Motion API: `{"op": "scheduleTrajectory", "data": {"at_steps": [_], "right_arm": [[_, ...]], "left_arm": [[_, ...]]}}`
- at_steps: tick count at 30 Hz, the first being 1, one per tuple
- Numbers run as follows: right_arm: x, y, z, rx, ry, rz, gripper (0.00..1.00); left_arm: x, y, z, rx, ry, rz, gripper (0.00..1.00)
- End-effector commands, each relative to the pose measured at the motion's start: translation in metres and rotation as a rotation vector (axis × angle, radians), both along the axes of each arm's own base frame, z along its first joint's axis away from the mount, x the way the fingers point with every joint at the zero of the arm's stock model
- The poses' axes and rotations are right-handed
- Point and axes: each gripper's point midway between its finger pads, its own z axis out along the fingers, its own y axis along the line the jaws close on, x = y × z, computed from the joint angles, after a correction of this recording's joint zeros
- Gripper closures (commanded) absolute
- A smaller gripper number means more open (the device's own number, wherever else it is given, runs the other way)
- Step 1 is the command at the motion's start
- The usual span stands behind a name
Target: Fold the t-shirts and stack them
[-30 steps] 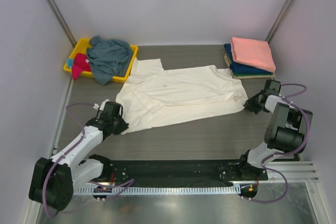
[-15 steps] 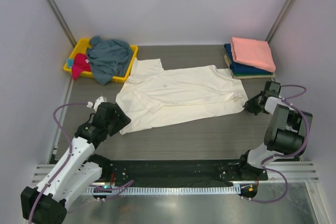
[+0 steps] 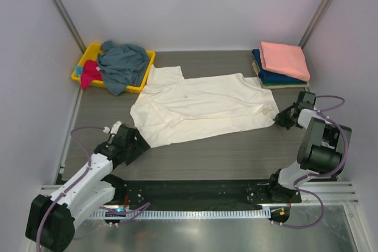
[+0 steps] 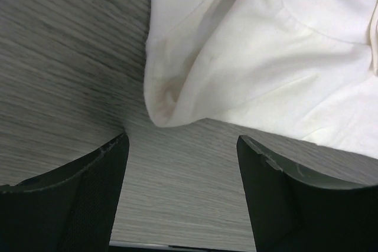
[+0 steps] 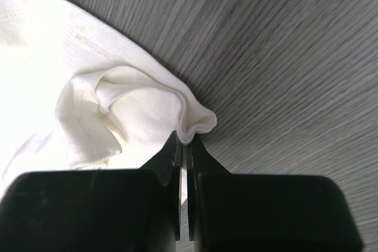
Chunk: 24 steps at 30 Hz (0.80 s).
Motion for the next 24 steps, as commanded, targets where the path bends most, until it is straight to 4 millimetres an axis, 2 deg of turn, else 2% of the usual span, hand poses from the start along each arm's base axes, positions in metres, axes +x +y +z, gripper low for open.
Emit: {"op": "scheduleTrajectory", "data": {"at_steps": [1,4,8,12,13,15,16,17,19,20,21,23,24], "right_arm": [[-0.008,0.004,-0.009,0.010,0.033,0.016,0.99],[-0.008,0.004,-0.011,0.010,0.036,0.017,0.99],[-0.008,0.003,-0.011,0.007,0.038,0.017,0.99],[-0.008,0.002,-0.012,0.006,0.039,0.016,0.99],[-0.009,0.003,-0.013,0.012,0.044,0.016,0.99],[-0.006,0.008,-0.011,0.035,0.029,0.025,0.99],[-0.005,0.009,-0.010,0.043,0.024,0.026,0.99],[-0.004,0.012,-0.005,0.055,0.008,0.030,0.99],[-0.002,0.015,0.002,0.072,-0.009,0.027,0.99],[0.002,0.018,0.013,0.090,-0.041,0.036,0.99],[0.002,0.022,0.018,0.109,-0.041,0.035,0.99],[0.017,0.022,0.047,0.121,-0.106,0.048,0.99],[0.016,0.024,0.064,0.116,-0.128,0.056,0.99]], "left_arm": [[0.020,0.005,-0.001,0.043,-0.051,0.042,0.25],[0.027,0.012,-0.011,0.085,-0.053,0.075,0.28],[0.036,0.014,-0.013,0.097,-0.066,0.116,0.34],[0.046,0.018,-0.005,0.122,-0.098,0.140,0.49],[0.050,0.018,-0.001,0.124,-0.109,0.143,0.61],[0.055,0.021,0.002,0.143,-0.113,0.146,0.76],[0.058,0.023,0.005,0.146,-0.119,0.149,0.92],[0.064,0.022,0.014,0.146,-0.133,0.151,0.99],[0.073,0.025,0.031,0.164,-0.161,0.142,1.00],[0.085,0.023,0.054,0.161,-0.200,0.144,1.00],[0.091,0.024,0.069,0.165,-0.229,0.145,1.00],[0.098,0.030,0.096,0.184,-0.247,0.141,1.00],[0.111,0.030,0.131,0.166,-0.314,0.153,1.00]]}}
